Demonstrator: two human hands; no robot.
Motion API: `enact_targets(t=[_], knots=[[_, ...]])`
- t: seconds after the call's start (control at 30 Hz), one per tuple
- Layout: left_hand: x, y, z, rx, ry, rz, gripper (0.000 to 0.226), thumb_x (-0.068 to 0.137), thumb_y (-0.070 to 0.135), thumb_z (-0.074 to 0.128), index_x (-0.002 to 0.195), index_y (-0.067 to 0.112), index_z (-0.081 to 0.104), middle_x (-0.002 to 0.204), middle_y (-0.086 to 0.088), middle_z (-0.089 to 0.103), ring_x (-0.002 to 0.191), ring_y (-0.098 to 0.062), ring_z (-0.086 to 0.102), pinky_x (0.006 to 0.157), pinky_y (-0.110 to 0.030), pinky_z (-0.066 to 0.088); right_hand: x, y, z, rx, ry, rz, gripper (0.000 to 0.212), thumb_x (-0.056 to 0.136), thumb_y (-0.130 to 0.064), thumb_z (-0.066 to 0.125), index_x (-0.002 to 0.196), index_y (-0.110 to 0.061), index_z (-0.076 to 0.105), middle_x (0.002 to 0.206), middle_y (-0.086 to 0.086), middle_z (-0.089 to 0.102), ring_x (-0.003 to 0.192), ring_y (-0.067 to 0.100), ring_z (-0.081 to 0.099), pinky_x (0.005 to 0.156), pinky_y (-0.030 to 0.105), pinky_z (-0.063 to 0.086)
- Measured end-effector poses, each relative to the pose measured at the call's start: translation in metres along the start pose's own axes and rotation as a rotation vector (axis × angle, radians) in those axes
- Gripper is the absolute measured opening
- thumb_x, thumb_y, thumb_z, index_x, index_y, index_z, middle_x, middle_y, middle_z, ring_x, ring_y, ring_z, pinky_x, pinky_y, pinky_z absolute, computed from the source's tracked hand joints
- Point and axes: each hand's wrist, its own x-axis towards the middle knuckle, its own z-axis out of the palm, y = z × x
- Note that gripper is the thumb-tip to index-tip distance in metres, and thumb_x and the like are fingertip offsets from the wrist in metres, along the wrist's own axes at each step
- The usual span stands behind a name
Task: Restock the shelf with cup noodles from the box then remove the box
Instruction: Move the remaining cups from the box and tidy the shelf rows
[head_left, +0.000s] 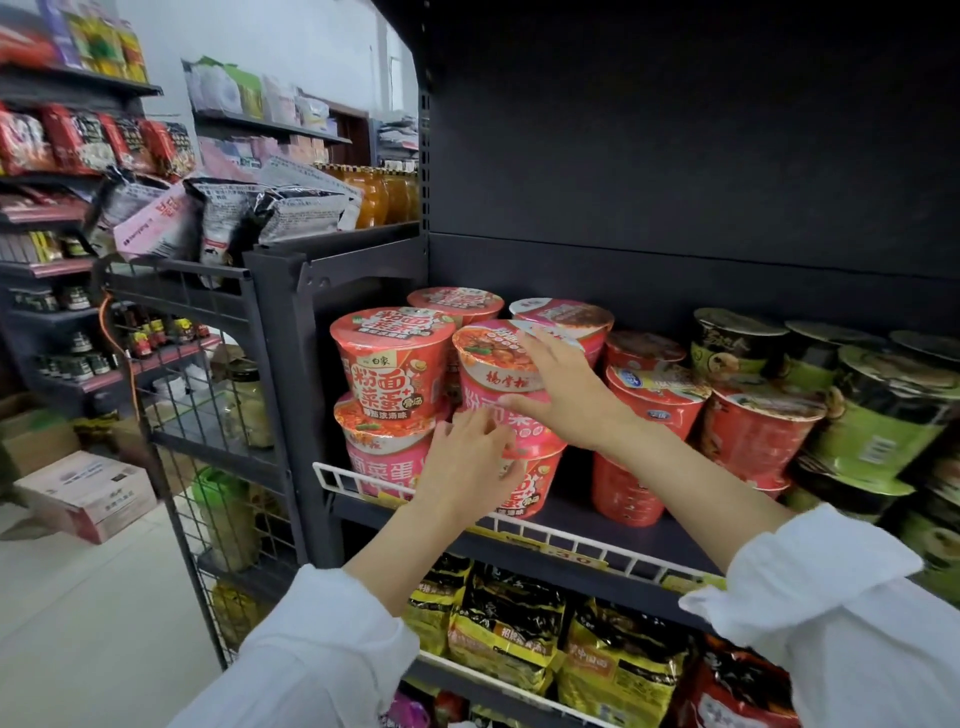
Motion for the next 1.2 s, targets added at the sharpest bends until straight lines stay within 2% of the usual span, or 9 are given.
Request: enact_targets(t=[0.07,0.13,0.2,0.3,0.53,0.63,0.8,1.07,1.2], knots=[[0.006,0.014,0.002,-0.088,0.036,0.120,0.020,0.089,0.023,0.055,0.100,0.009,0.063,0.102,-0.006,0.056,0.099,-0.025,0.054,0.086,-0.039,0.046,-0.011,0.016,-0.008,0.077,0.053,0.026,0.073,0.092,-0.045,0.052,0.151,-0.018,0.018,0.158,0.001,0.016,0.146,0.019,0.010,0.117,0.035,0.016],[0.015,0.033,0.002,-0.177,0.021,0.183,0.019,0.089,0.015,0.055,0.104,0.005,0.061,0.100,-0.009,0.055,0.096,-0.027,0.053,0.079,-0.035,0.046,-0.019,0.039,-0.020,0.053,0.107,0.070,0.057,0.095,-0.036,0.051,0.145,-0.016,0.034,0.150,0.005,0.034,0.140,0.023,0.027,0.113,0.032,0.023],[0.026,0.053,0.003,-0.231,-0.016,0.198,0.025,0.092,0.014,0.051,0.116,0.007,0.056,0.112,-0.008,0.051,0.106,-0.023,0.049,0.082,-0.029,0.041,-0.024,0.064,-0.034,-0.001,0.110,0.120,0.038,0.096,-0.022,0.050,0.132,-0.012,0.053,0.136,0.009,0.052,0.128,0.025,0.045,0.103,0.028,0.031],[0.043,0.074,0.009,-0.280,-0.014,0.201,0.034,0.093,0.014,0.050,0.127,0.008,0.049,0.124,-0.005,0.046,0.114,-0.019,0.046,0.091,-0.031,0.045,-0.032,0.103,-0.056,-0.072,0.036,0.254,0.033,0.096,-0.010,0.043,0.125,-0.010,0.060,0.133,0.010,0.056,0.124,0.025,0.050,0.100,0.027,0.034],[0.093,0.122,0.020,0.020,-0.010,0.322,0.071,0.087,0.036,0.061,0.144,0.007,0.031,0.151,-0.009,0.031,0.142,-0.024,0.024,0.115,-0.035,0.020,-0.036,0.141,-0.081,-0.194,-0.181,0.293,0.040,0.096,-0.011,0.042,0.135,-0.013,0.051,0.137,0.012,0.053,0.129,0.026,0.045,0.105,0.026,0.027],[0.113,0.127,0.022,0.207,-0.075,0.290,0.070,0.089,0.047,0.054,0.144,0.012,0.029,0.146,-0.006,0.038,0.139,-0.021,0.028,0.117,-0.034,0.012,-0.031,0.149,-0.081,-0.184,-0.205,0.256,0.034,0.094,-0.021,0.049,0.125,-0.016,0.061,0.127,0.008,0.062,0.119,0.025,0.054,0.103,0.033,0.039],[0.123,0.121,0.009,0.391,-0.157,0.302,0.054,0.091,0.038,0.054,0.138,0.015,0.041,0.134,-0.006,0.052,0.125,-0.023,0.047,0.108,-0.033,0.028,-0.024,0.157,-0.086,-0.099,-0.179,0.178,0.032,0.094,-0.022,0.052,0.124,-0.017,0.062,0.127,0.001,0.062,0.117,0.016,0.057,0.097,0.025,0.043],[0.119,0.126,0.003,0.583,-0.200,0.249,0.050,0.091,0.009,0.049,0.140,0.015,0.035,0.130,-0.010,0.053,0.122,-0.030,0.050,0.101,-0.037,0.034,-0.009,0.158,-0.074,-0.159,-0.184,0.062,0.039,0.091,-0.014,0.057,0.129,-0.017,0.057,0.132,0.002,0.059,0.123,0.019,0.052,0.100,0.026,0.039],[0.108,0.129,0.009,0.526,-0.010,0.323,0.045,0.074,0.010,0.066,0.119,0.011,0.059,0.115,-0.008,0.059,0.107,-0.026,0.057,0.086,-0.034,0.048,-0.003,0.171,-0.076,-0.118,-0.237,0.054,0.034,0.090,-0.013,0.058,0.123,-0.018,0.060,0.123,0.001,0.063,0.117,0.018,0.056,0.099,0.033,0.045]])
